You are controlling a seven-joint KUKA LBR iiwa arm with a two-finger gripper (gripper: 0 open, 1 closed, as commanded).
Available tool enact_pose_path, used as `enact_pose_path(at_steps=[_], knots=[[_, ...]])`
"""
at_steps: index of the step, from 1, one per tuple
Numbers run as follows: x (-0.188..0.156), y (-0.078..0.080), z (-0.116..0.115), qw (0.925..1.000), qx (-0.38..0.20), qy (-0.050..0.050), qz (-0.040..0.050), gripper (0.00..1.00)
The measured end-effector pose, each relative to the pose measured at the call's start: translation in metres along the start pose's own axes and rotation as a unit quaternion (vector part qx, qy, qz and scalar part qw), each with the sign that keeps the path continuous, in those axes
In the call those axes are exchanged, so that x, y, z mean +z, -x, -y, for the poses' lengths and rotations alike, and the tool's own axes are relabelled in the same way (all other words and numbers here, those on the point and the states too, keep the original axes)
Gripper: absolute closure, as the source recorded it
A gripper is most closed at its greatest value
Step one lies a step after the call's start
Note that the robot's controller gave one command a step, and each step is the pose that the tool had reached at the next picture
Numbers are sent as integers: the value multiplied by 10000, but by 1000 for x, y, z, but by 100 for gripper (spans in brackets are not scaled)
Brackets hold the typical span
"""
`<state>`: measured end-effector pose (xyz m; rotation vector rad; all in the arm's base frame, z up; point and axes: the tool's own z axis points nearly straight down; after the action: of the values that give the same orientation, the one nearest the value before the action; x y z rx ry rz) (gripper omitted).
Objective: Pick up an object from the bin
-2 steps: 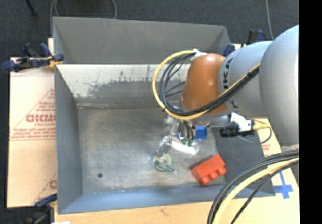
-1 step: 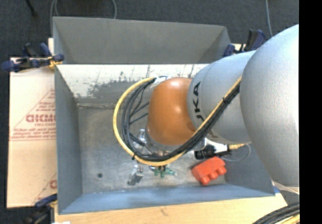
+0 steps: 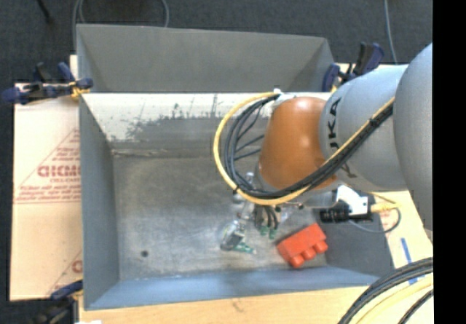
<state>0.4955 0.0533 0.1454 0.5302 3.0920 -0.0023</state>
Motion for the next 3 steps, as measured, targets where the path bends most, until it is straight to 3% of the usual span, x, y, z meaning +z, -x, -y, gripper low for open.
enact_pose_path(at_steps=[1, 2, 3], knots=[[42, 84, 56, 9989, -479, 1, 22, 0], [24, 14, -36, 9994, -331, 26, -25, 0], [53, 21, 53, 10000, 46, -24, -26, 0]])
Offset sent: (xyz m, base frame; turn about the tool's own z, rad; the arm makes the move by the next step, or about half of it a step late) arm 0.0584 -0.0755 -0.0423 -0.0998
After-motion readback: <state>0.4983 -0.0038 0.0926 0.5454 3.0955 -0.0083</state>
